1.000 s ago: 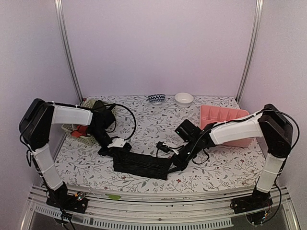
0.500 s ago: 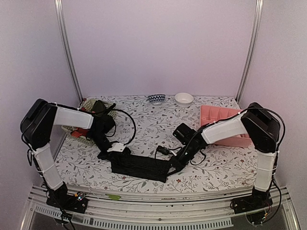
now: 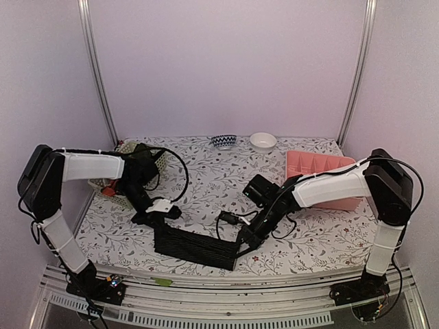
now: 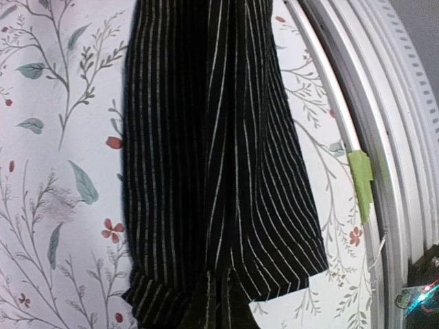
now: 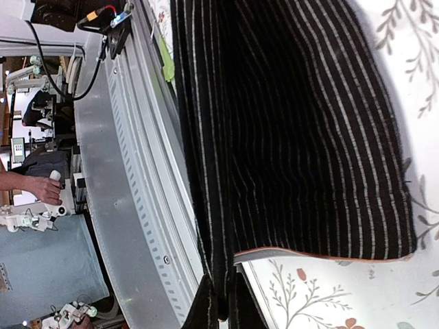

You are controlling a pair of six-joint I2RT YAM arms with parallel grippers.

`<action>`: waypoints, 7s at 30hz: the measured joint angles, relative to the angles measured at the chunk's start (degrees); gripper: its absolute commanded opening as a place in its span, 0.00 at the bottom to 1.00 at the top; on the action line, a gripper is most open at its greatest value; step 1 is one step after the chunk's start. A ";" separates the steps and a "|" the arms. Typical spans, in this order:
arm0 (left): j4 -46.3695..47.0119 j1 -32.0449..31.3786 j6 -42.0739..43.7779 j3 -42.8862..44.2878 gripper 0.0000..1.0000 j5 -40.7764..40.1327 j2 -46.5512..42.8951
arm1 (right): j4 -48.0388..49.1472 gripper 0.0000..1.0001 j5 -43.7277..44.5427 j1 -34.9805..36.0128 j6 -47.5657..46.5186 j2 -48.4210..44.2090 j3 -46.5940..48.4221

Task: Roll the underwear
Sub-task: Fold the underwear at the center of the board, then rotate the underwear at the center of the board, then smooth out the underwear at the center of the board.

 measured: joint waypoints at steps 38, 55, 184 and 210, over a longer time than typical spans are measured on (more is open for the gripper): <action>-1.25 5.64 0.76 10.29 0.00 -1.49 9.44 | -11.80 0.01 0.46 -6.84 -0.70 14.36 18.10; -1.42 8.11 1.20 11.39 0.00 -0.55 10.16 | -13.31 0.00 -0.13 -7.67 -1.03 18.40 19.76; 30.58 -14.43 -35.04 -16.76 0.21 6.93 -12.22 | 19.17 0.12 -3.37 -1.18 29.55 13.75 6.38; 32.79 -23.47 -36.30 -8.15 0.32 -0.46 2.29 | 25.59 0.24 -6.32 -1.27 33.44 16.76 4.26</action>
